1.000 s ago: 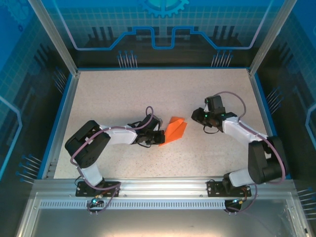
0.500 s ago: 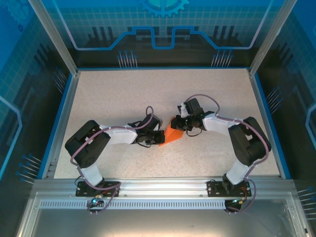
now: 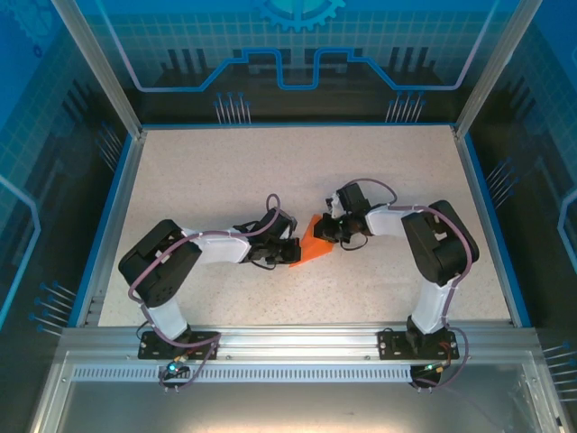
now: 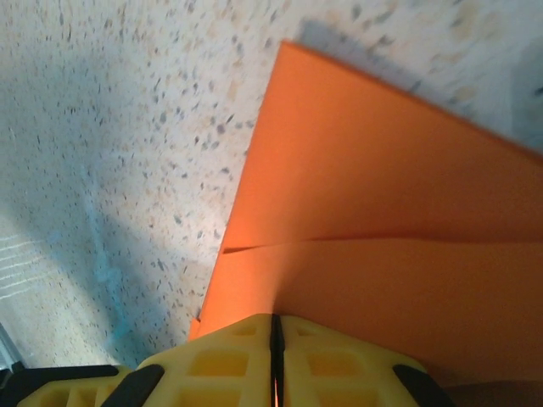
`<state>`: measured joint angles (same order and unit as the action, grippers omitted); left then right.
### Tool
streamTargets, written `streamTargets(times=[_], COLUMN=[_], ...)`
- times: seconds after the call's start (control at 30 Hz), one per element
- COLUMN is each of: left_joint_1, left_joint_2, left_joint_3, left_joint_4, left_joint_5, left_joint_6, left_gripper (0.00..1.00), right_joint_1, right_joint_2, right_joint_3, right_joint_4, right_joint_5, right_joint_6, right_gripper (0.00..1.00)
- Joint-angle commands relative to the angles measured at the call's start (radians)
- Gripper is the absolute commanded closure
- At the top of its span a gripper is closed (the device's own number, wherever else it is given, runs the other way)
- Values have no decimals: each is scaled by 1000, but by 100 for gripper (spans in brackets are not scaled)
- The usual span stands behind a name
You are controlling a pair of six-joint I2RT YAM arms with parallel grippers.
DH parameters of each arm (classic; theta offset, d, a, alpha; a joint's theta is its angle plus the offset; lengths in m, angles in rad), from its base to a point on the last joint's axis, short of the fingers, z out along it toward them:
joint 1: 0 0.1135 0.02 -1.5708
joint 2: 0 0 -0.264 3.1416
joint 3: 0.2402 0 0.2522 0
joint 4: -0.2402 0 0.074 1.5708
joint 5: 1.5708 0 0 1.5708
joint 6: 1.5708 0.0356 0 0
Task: Fold a paper plane with a square sheet of paper (pick it up from the middle)
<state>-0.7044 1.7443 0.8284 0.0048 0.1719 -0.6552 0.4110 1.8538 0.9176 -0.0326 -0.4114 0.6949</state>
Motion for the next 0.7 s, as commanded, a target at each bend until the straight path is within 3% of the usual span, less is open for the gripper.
streamTargets(times=[0.0,0.33,0.67], left_joint_1=[-3,-4,-4], left_joint_2=[10,7,-20], left_joint_3=[-39,-57,-42], left_joint_4=[-140,-134,-157], left_joint_5=[-12,-11,-14], left_joint_6=[7,1,15], left_gripper=[100,100,100], right_joint_1=[-85,-183,-199], right_joint_2=[54,81,91], right_joint_3=[16,43,93], right_joint_4=[15,43,19], right_joint_5=[98,128,101], right_joint_6=[-18,8,-27], right_gripper=[89,90,89])
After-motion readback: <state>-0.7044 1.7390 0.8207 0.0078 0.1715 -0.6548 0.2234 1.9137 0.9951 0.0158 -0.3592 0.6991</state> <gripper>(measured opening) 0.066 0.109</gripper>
